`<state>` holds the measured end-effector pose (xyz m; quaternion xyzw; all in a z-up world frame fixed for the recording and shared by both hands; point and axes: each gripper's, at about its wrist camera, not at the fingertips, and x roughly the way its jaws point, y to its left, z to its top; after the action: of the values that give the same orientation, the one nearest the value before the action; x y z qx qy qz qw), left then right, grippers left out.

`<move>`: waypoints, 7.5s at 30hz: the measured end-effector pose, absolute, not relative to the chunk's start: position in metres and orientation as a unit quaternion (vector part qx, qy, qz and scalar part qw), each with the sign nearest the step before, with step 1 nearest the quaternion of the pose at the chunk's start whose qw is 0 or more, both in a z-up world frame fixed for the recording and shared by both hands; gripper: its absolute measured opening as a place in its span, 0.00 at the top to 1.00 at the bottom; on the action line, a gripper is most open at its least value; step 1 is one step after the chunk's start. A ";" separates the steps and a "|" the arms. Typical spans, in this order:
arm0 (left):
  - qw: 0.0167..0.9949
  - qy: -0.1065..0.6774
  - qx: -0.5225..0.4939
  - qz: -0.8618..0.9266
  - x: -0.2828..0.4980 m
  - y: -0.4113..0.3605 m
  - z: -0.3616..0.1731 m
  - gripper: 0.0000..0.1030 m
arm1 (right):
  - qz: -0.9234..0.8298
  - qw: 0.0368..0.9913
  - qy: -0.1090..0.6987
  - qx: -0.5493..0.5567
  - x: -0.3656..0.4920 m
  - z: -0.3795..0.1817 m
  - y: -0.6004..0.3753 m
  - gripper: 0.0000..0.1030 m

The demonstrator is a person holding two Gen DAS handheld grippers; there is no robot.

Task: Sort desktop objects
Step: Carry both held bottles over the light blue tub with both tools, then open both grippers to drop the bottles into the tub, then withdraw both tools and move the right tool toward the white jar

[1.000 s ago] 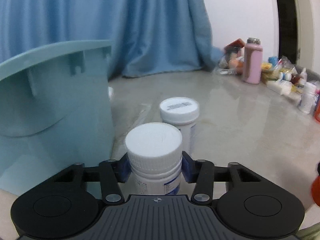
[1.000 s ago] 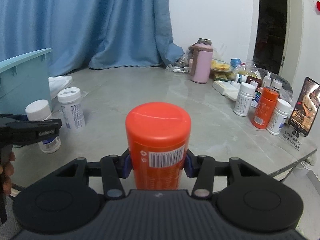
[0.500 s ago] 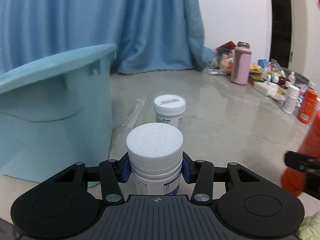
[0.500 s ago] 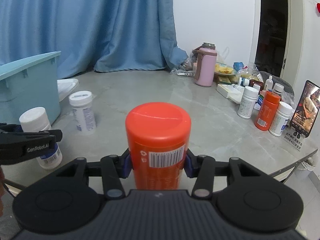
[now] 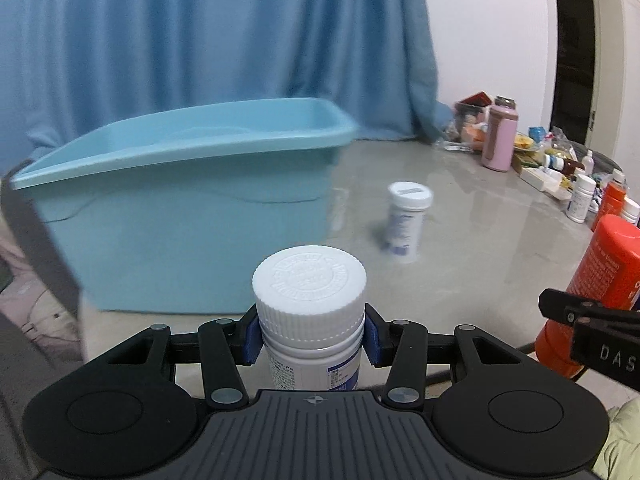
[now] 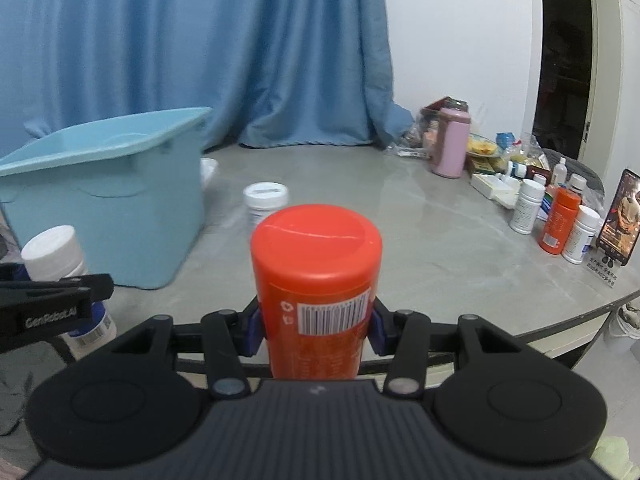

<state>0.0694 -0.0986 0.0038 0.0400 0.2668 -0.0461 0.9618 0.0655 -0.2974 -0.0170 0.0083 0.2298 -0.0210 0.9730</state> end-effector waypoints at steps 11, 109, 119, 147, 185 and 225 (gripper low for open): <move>0.960 0.275 0.043 -0.004 0.024 -0.010 0.022 0.53 | 0.020 0.972 0.236 0.005 0.043 -0.009 -0.233 0.52; 0.957 0.285 0.021 0.043 0.279 0.060 0.100 0.34 | 0.087 0.965 0.237 -0.070 0.259 0.069 -0.113 0.30; 0.964 0.259 0.028 0.042 0.252 0.059 0.114 0.29 | 0.069 0.971 0.222 -0.049 0.231 0.083 -0.118 0.30; 0.970 0.243 0.007 0.026 0.085 0.064 0.105 0.28 | 0.050 0.981 0.189 -0.009 0.104 0.072 -0.159 0.30; 0.958 0.287 -0.004 0.018 0.034 0.055 0.016 0.28 | -0.022 0.971 0.239 0.012 0.052 -0.017 -0.208 0.30; 0.954 0.292 -0.030 0.057 0.107 0.029 0.000 0.28 | -0.004 0.966 0.259 0.016 0.160 -0.038 -0.252 0.30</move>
<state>0.1073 0.0291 -0.0001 -0.0298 0.2920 0.0571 0.9542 0.1599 -0.2518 -0.0381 0.0155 0.2592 -0.0038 0.9657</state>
